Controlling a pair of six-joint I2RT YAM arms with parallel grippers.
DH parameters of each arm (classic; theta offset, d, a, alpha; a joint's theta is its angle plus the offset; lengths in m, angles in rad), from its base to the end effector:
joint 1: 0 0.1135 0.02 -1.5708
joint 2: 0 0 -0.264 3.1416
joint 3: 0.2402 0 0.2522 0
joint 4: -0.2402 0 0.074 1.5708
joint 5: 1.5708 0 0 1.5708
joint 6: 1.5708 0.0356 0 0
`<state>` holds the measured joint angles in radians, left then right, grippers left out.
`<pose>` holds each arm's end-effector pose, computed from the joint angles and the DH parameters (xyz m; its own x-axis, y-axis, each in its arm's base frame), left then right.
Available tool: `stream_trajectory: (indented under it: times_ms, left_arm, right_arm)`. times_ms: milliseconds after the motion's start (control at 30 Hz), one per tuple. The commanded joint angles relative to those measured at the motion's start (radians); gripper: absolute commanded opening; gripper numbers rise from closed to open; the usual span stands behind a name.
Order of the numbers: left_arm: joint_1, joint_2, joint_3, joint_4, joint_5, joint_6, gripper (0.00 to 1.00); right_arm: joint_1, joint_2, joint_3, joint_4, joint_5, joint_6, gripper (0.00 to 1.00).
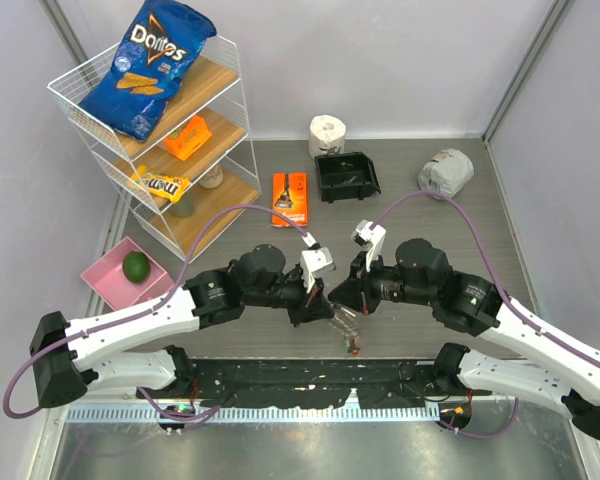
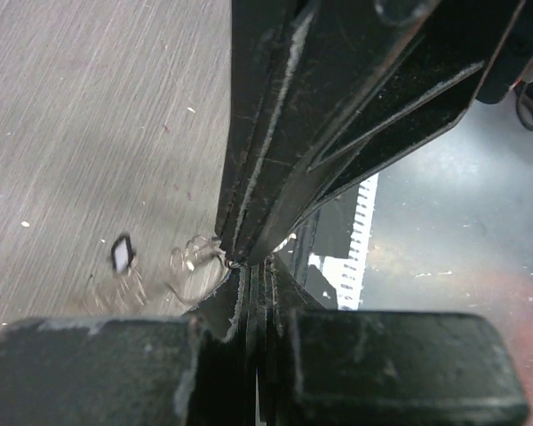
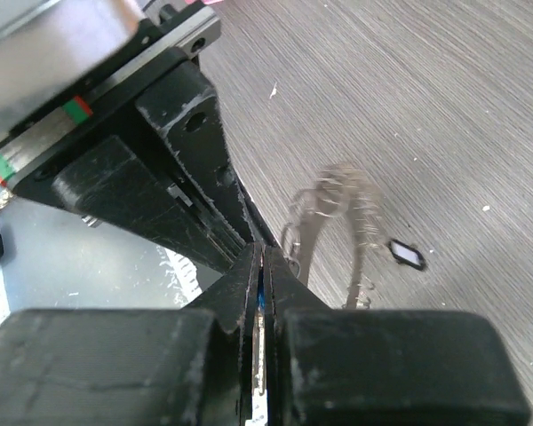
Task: Remove the keys from the keyring
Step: Remove the key from the keyring.
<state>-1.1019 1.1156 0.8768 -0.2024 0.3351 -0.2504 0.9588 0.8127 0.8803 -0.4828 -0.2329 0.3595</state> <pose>0.1041 -0.2314 0.3050 -0.4290 0.3290 -0.8412 0.8986 0.2508 -0.3601 0.0957 0.1506 0.3378 -0.5398 -0.1732 -0.8238 -0.7775 0.4776 0.4091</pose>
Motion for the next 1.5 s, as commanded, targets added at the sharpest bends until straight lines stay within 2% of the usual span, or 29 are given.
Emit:
stream_trajectory:
  times_ms: [0, 67, 433, 600, 833, 900, 967, 1167, 1367, 1467]
  left_arm:
    - [0.060, -0.022, -0.014, 0.196, 0.122, -0.088, 0.00]
    - [0.091, -0.040, -0.051, 0.263, 0.160, -0.133, 0.00]
    - [0.103, -0.118, -0.114, 0.317, 0.150, -0.125, 0.00]
    - [0.105, -0.201, -0.104, 0.230, 0.147, -0.015, 0.15]
    - [0.106, -0.284, -0.027, -0.011, 0.142, 0.227, 0.46]
    - [0.112, -0.284, -0.007, -0.046, 0.185, 0.308, 0.55]
    - [0.123, -0.270, 0.014, -0.080, 0.255, 0.374, 0.60]
    - [0.149, -0.160, 0.129, -0.201, 0.415, 0.529, 0.60]
    - [0.175, -0.045, 0.235, -0.278, 0.559, 0.602, 0.55]
    - [0.180, 0.003, 0.283, -0.327, 0.628, 0.611, 0.51]
  right_arm:
    - [0.017, -0.006, -0.015, 0.133, -0.051, -0.001, 0.05]
    - [0.017, -0.023, -0.032, 0.135, -0.043, -0.001, 0.05]
    - [0.017, -0.102, -0.075, 0.153, -0.023, 0.009, 0.05]
    - [0.017, -0.115, -0.072, 0.154, -0.034, -0.011, 0.05]
    - [0.017, -0.119, -0.061, 0.170, -0.077, -0.065, 0.05]
    - [0.015, -0.125, -0.060, 0.190, -0.118, -0.088, 0.05]
    - [0.015, -0.132, -0.063, 0.217, -0.164, -0.115, 0.05]
    - [0.015, -0.136, -0.032, 0.268, -0.307, -0.209, 0.05]
    - [0.015, -0.078, 0.064, 0.225, -0.423, -0.298, 0.05]
    - [0.015, -0.049, 0.094, 0.204, -0.428, -0.329, 0.05]
